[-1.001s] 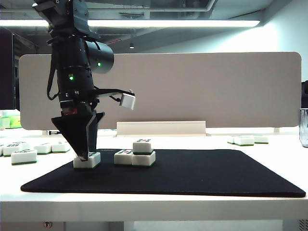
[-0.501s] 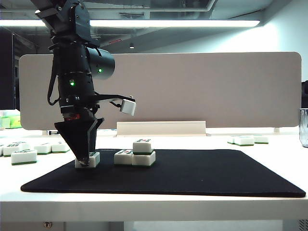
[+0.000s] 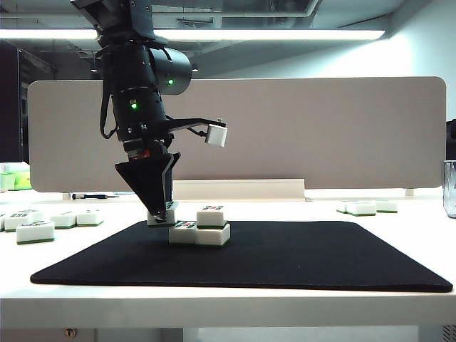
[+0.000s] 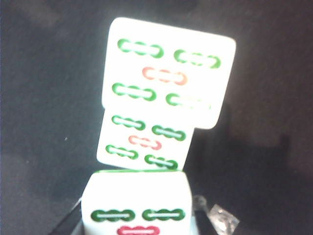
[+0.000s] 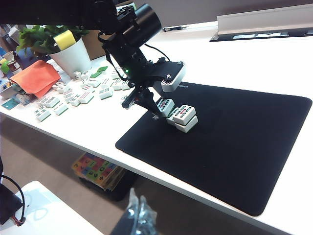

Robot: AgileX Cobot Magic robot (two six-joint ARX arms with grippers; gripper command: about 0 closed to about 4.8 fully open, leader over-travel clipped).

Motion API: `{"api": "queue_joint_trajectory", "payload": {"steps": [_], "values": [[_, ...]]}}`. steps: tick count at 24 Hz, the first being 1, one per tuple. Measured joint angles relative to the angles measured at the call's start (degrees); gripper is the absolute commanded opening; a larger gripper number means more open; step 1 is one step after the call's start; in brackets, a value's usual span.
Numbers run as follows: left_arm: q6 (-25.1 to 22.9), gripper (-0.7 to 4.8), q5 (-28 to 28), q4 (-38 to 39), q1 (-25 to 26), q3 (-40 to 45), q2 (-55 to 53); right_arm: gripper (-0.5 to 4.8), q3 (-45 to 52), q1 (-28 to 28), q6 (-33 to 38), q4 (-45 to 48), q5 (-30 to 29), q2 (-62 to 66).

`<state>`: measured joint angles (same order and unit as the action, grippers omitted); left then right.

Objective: Arrange four mahjong tiles into a neat stack, creating two layers of paired tiles.

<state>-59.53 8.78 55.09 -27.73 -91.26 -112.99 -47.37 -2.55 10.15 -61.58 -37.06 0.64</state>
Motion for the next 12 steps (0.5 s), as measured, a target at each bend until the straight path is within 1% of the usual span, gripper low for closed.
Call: {"api": "queue_joint_trajectory", "payload": {"steps": [7,12], "values": [[-0.24,1.53,0.07,-0.35,-1.73,0.0,0.0,-0.01,0.13,0.0,0.0,0.02,-0.02,0.0],[-3.85,1.53,0.09,-1.14,-2.1,0.0,0.0,-0.01,0.96,0.0,0.0,0.0,0.0,0.0]]}}
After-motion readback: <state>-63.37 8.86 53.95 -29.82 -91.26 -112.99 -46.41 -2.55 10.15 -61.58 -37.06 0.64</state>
